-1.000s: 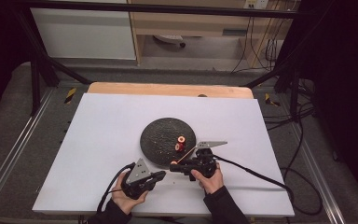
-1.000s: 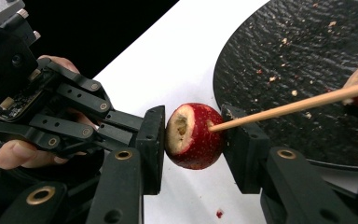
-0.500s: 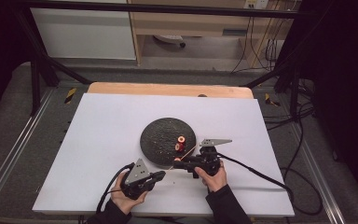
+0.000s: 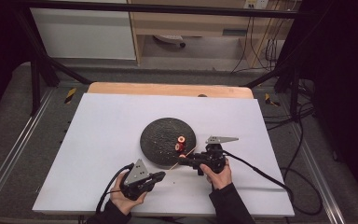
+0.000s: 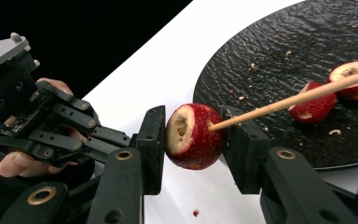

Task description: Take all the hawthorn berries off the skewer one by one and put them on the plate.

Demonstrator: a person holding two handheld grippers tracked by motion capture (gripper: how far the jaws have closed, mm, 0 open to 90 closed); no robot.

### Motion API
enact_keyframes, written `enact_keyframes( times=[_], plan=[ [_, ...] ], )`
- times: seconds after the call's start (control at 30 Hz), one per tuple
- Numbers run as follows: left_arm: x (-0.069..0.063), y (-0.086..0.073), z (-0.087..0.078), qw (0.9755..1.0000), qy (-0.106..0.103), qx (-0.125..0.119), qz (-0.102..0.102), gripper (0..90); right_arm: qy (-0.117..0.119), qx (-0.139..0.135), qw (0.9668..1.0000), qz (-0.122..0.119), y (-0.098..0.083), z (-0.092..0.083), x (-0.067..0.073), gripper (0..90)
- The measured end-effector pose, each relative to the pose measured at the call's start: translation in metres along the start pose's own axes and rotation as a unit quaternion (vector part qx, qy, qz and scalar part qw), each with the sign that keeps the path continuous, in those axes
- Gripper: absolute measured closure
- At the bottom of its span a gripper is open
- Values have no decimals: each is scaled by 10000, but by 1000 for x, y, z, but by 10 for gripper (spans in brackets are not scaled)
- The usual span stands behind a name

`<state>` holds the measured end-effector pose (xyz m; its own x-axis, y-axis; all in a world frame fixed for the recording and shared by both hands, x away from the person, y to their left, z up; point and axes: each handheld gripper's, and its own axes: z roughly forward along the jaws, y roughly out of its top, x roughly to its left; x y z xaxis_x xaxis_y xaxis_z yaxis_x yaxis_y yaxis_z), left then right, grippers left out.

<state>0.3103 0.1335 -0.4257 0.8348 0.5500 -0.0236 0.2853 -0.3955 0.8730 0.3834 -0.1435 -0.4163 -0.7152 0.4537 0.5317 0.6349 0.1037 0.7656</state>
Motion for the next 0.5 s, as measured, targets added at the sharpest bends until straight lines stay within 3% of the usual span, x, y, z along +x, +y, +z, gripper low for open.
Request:
enact_keyframes(
  times=[0.5],
  plan=[
    [-2, 0, -2, 9999, -73, -20, 70, 882, -90, -234, 9997, 84, 5, -19, -7, 623]
  ],
)
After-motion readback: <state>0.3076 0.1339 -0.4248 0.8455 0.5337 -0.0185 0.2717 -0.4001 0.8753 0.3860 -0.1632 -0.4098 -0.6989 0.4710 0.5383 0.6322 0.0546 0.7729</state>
